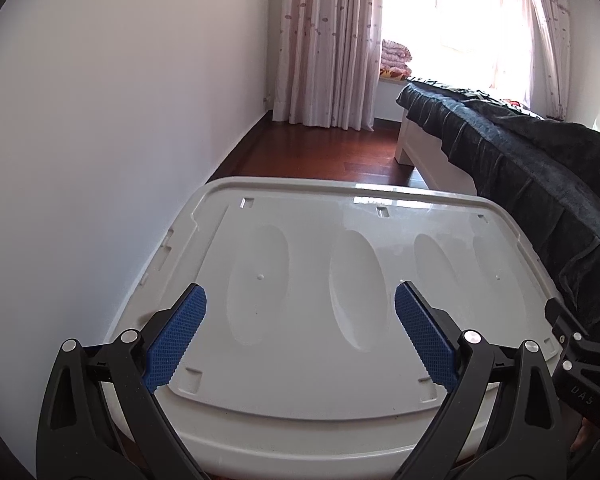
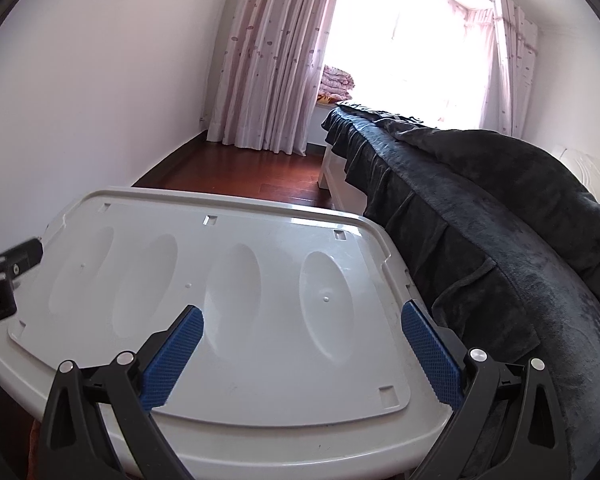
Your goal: Collect trash
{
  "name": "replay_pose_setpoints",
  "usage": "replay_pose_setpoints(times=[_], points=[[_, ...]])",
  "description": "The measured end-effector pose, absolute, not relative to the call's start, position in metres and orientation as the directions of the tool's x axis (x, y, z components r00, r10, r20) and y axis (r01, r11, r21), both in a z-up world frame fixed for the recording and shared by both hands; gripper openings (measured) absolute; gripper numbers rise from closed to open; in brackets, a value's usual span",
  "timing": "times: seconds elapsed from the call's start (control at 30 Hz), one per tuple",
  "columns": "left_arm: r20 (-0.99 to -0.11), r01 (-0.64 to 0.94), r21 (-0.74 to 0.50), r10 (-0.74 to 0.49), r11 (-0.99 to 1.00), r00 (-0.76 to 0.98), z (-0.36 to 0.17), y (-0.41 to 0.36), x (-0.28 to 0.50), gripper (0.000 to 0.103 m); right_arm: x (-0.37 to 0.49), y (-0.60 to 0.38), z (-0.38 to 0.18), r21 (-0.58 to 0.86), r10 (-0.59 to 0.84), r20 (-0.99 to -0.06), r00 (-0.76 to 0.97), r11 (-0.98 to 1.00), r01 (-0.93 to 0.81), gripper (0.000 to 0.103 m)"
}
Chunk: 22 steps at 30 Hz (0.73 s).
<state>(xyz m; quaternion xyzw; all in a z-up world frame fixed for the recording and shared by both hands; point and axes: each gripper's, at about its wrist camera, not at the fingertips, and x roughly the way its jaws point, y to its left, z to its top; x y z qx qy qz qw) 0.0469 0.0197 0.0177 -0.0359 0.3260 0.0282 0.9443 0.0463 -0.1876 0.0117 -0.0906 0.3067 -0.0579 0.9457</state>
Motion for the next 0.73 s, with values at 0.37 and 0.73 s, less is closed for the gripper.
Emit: replay_pose_setpoints(times=[0.37,0.73], points=[[-0.520,-0.061,-0.026,0.039,0.998,0.853,0.032,0.019,0.037,0.093,0.046,-0.187,0.006,-0.207,-0.162,-0.585,0.795,0.977,0.047,0.098],[-0.574,-0.088,-0.025,0.058,0.996,0.817,0.023,0.025,0.044,0.093,0.046,-0.187,0.005,-0.214,-0.168,-0.586,0.793,0.976,0.049,0.098]])
